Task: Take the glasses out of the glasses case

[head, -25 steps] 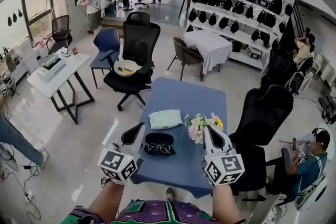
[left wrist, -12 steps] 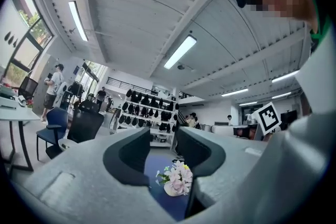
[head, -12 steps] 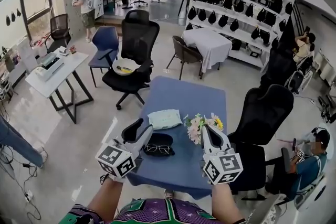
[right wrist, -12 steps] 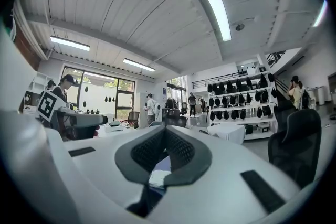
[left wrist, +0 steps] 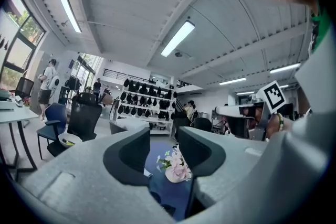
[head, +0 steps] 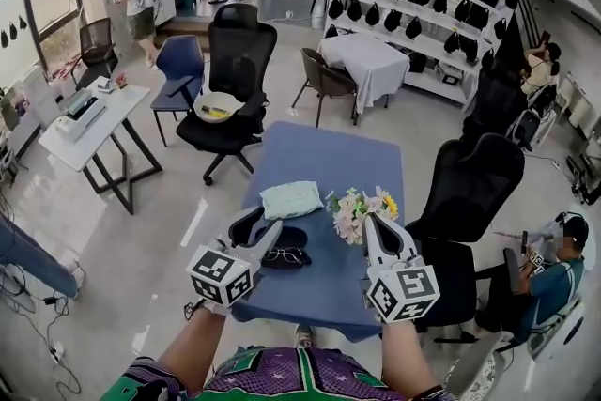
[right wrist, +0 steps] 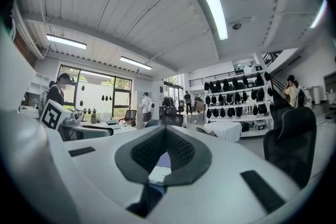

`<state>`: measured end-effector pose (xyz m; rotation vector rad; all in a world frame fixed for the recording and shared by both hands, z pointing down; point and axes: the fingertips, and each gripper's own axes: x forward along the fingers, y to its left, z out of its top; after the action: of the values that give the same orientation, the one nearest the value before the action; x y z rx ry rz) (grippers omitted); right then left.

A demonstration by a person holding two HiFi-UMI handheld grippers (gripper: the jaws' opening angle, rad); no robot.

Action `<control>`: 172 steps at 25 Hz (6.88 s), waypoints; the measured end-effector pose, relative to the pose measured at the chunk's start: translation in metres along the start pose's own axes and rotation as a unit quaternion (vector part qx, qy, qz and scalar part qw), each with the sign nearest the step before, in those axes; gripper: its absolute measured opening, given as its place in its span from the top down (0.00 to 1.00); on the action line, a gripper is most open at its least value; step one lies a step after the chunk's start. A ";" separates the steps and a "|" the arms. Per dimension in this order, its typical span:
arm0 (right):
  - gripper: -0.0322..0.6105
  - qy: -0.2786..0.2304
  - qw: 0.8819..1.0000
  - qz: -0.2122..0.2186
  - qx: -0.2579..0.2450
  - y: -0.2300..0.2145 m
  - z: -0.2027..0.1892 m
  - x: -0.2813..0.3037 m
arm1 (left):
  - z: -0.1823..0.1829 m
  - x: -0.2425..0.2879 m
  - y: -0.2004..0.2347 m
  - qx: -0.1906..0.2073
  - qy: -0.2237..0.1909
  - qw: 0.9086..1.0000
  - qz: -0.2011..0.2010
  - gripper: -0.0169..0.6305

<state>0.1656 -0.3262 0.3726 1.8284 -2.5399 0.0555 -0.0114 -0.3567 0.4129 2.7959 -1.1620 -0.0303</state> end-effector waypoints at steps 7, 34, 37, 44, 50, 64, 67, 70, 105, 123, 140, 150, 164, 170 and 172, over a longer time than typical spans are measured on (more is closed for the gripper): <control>0.95 0.018 1.000 0.008 -0.001 0.002 -0.018 0.008 | -0.038 0.017 0.003 0.020 0.045 0.999 0.002 0.72; 0.95 0.081 0.995 0.046 0.018 -0.017 -0.077 0.047 | -0.258 0.046 0.037 0.057 0.260 0.962 0.057 0.72; 0.95 0.083 0.995 0.050 0.020 -0.021 -0.079 0.052 | -0.278 0.045 0.041 0.055 0.284 0.955 0.062 0.72; 0.95 0.088 0.994 0.054 0.027 -0.033 -0.086 0.061 | -0.311 0.046 0.050 0.063 0.329 0.940 0.071 0.72; 0.95 0.092 0.994 0.056 0.028 -0.036 -0.091 0.066 | -0.327 0.046 0.055 0.098 0.369 0.921 0.076 0.72; 0.95 0.091 0.994 0.057 0.028 -0.035 -0.089 0.062 | -0.340 0.053 0.058 0.140 0.423 0.892 0.074 0.81; 0.95 0.091 0.994 0.057 0.029 -0.033 -0.089 0.061 | -0.343 0.053 0.055 0.147 0.432 0.887 0.064 0.87; 0.95 0.089 0.994 0.056 0.027 -0.031 -0.085 0.058 | -0.344 0.052 0.054 0.155 0.438 0.883 0.065 0.92; 0.95 0.073 0.997 0.036 0.011 -0.008 -0.047 0.034 | -0.274 0.054 0.059 0.130 0.368 0.917 0.083 0.94; 0.95 0.055 0.998 0.019 -0.008 0.040 -0.033 -0.004 | -0.191 0.019 0.051 0.126 0.252 0.955 0.091 0.94; 0.95 0.045 0.999 -0.007 -0.005 0.082 -0.028 -0.038 | -0.084 -0.051 0.039 0.084 0.130 0.984 0.093 0.94; 0.95 0.032 0.999 -0.015 -0.004 0.098 -0.025 -0.051 | -0.022 -0.095 0.017 0.056 0.035 0.996 0.063 0.94; 0.95 -0.029 0.998 -0.050 0.002 0.095 0.003 -0.072 | 0.045 -0.136 0.012 0.085 -0.046 0.992 0.079 0.94; 0.95 -0.038 0.998 -0.053 -0.001 0.097 0.009 -0.079 | 0.057 -0.152 0.017 0.089 -0.063 0.990 0.092 0.94; 0.95 -0.041 0.998 -0.053 0.003 0.098 0.011 -0.079 | 0.060 -0.156 0.019 0.092 -0.066 0.989 0.095 0.94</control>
<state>0.0976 -0.2205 0.3568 2.0043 -2.4928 -0.0124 -0.1385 -0.2653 0.3512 2.8607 -1.5334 -0.0979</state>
